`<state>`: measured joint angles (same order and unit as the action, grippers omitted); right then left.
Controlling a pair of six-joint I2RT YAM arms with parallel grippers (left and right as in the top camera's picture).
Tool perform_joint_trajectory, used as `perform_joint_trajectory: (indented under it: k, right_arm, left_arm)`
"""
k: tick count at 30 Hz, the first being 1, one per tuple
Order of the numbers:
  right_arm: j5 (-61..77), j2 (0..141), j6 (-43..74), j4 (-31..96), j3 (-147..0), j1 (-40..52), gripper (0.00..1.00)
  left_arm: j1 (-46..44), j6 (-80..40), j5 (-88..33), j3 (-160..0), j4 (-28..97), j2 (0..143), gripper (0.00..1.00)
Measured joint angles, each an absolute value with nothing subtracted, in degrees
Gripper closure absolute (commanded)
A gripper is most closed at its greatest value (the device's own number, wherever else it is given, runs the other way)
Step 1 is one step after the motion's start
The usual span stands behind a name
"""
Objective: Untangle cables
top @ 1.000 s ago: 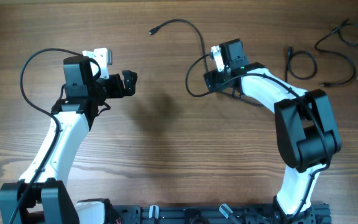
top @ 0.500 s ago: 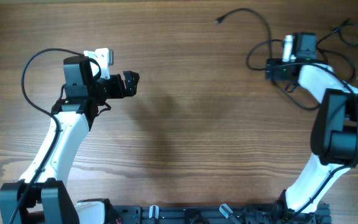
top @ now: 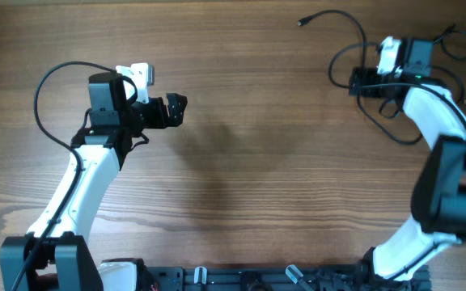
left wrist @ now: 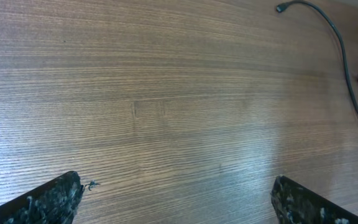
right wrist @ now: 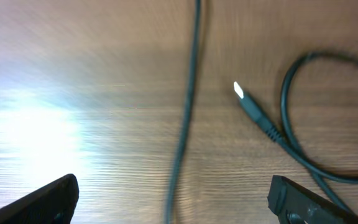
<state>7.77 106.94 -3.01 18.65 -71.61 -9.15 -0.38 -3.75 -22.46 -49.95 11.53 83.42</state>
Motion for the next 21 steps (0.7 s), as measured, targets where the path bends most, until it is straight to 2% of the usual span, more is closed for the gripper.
perform_joint_trajectory:
  k: [4,9,21]
  right_arm:
    - [11.5,95.2,5.4,23.4,-71.6,-9.1,0.0]
    - [12.3,93.2,13.3,25.1,-71.6,-9.1,0.0]
    - [12.7,93.2,16.5,25.3,-71.6,-9.1,0.0]
  left_arm:
    - [-0.4,-3.7,-22.4,-50.0,11.6,83.4,0.0]
    - [-0.4,-3.7,-22.4,-50.0,11.6,83.4,0.0]
    - [-0.4,-3.7,-22.4,-50.0,11.6,83.4,0.0]
